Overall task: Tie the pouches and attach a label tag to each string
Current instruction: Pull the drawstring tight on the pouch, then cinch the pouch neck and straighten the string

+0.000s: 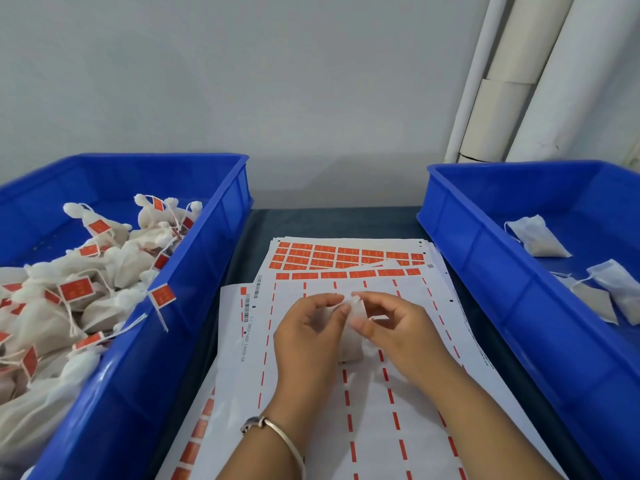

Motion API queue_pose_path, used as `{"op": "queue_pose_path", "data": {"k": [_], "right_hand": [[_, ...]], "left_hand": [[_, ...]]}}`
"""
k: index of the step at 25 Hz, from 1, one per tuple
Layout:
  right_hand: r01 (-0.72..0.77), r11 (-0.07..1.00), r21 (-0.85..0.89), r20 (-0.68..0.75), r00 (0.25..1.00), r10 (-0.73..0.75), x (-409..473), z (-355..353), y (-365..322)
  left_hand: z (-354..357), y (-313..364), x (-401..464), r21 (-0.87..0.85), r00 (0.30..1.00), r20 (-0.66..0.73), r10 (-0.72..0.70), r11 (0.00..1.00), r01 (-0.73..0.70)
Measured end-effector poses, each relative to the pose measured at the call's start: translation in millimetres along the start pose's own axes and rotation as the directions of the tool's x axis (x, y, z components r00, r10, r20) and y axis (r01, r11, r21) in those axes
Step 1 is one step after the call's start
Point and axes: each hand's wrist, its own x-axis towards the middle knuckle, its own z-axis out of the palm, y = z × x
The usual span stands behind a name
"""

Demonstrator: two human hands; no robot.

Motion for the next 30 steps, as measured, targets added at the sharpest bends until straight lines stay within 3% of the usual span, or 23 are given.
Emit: {"op": "queue_pose_path", "data": {"k": [9,11,14,20,23,26,30], "right_hand": [[-0.047,0.992,0.115,-0.178,0.982,0.067,5,-8,10],[-0.053,0.988,0.144,-0.172,0.982,0.078,5,-8,8],[-0.017,0.998,0.052,-0.103,0.994,0.022,3,-6,7],[-0.044,0.998,0.048,-0.166,0.985,0.051,6,-9,11],[-0.030,0.997,0.066,-0.144,0.989,0.039,6,-11,9],[0.063,0.995,-0.075,-0.119,0.990,-0.072,3,-8,4],[0.208,0.936,-0.284,-0.206,0.940,-0.271,0,-5,1]], "left_hand": [[6,-3,1,0.032,1.000,0.010,0.010,0.999,-0.010],[5,-3,0,0.033,0.999,0.024,0.041,0.999,-0.041],[3,-1,-1,0.050,0.994,0.039,0.103,0.993,-0.105],[1,4,-1,0.068,0.998,0.025,0.050,0.996,-0.051],[1,5,-2,0.070,0.993,0.101,0.067,0.995,-0.075],[1,9,-4,0.104,0.981,0.171,0.093,0.988,-0.112],[2,12,-3,0.144,0.985,0.157,0.076,0.985,-0.099]]}}
